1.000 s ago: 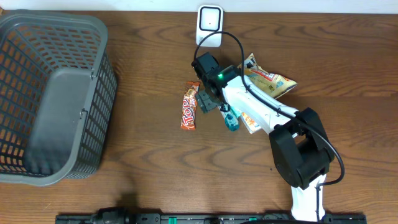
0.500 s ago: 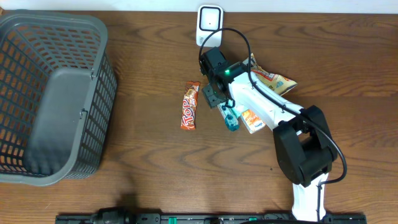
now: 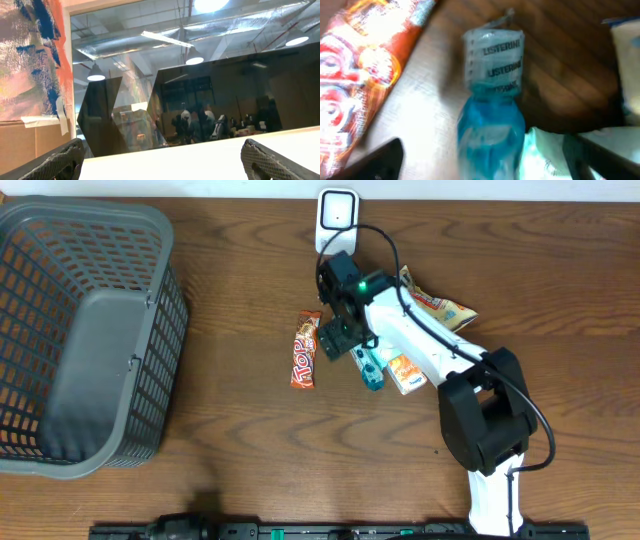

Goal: Scan the item barcode

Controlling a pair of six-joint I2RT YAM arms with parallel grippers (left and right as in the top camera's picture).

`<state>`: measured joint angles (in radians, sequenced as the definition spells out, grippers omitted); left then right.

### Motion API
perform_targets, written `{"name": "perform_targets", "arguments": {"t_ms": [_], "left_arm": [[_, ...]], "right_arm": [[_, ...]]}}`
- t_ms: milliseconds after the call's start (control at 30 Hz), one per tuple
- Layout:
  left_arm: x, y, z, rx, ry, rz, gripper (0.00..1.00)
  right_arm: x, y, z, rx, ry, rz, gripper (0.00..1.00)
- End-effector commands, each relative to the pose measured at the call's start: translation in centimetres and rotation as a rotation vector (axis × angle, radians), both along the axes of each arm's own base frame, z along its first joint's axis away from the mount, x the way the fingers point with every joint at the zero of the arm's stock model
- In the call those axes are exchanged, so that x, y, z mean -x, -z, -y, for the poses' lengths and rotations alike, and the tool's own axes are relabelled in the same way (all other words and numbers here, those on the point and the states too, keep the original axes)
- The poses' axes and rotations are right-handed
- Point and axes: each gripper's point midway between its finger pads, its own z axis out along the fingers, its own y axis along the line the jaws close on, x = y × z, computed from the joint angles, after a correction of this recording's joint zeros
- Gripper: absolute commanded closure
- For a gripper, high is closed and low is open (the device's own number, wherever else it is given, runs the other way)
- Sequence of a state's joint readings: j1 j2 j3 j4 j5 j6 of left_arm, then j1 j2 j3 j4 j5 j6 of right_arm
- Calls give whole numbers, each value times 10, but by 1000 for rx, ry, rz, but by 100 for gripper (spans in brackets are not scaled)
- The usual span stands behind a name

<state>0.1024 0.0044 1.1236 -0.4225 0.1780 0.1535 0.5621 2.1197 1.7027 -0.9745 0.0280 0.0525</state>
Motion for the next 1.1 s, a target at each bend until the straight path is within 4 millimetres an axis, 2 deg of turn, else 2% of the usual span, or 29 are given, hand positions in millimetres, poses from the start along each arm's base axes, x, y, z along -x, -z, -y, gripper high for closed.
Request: {"name": "perform_targets", "arguments": {"t_ms": [0, 100, 267, 367, 533, 600, 767, 833, 900, 1067], "left_arm": [[-3, 2, 0, 7, 2, -7, 1], [-5, 4, 0, 8, 2, -13, 1], [-10, 7, -1, 9, 3, -26, 1], [-13, 9, -1, 10, 3, -33, 1], [-14, 10, -1, 10, 2, -36, 1], [-14, 10, -1, 10, 3, -36, 1], [-15, 10, -1, 11, 3, -37, 1], [-15, 10, -1, 11, 3, -37, 1], [-15, 10, -1, 11, 3, -37, 1], [-15, 10, -1, 11, 3, -38, 1]], "right_arm": [[0, -43, -10, -58, -10, 26, 1], [17, -50, 0, -28, 24, -32, 1], [48, -36, 17, 43, 26, -160, 1], [60, -19, 27, 84, 9, -199, 1], [77, 22, 37, 104, 69, -241, 1], [83, 35, 41, 109, 90, -251, 4], [89, 58, 45, 103, 111, -244, 25], [91, 67, 46, 98, 127, -238, 46], [93, 72, 48, 98, 143, -237, 58], [89, 77, 46, 82, 144, -213, 80]]}}
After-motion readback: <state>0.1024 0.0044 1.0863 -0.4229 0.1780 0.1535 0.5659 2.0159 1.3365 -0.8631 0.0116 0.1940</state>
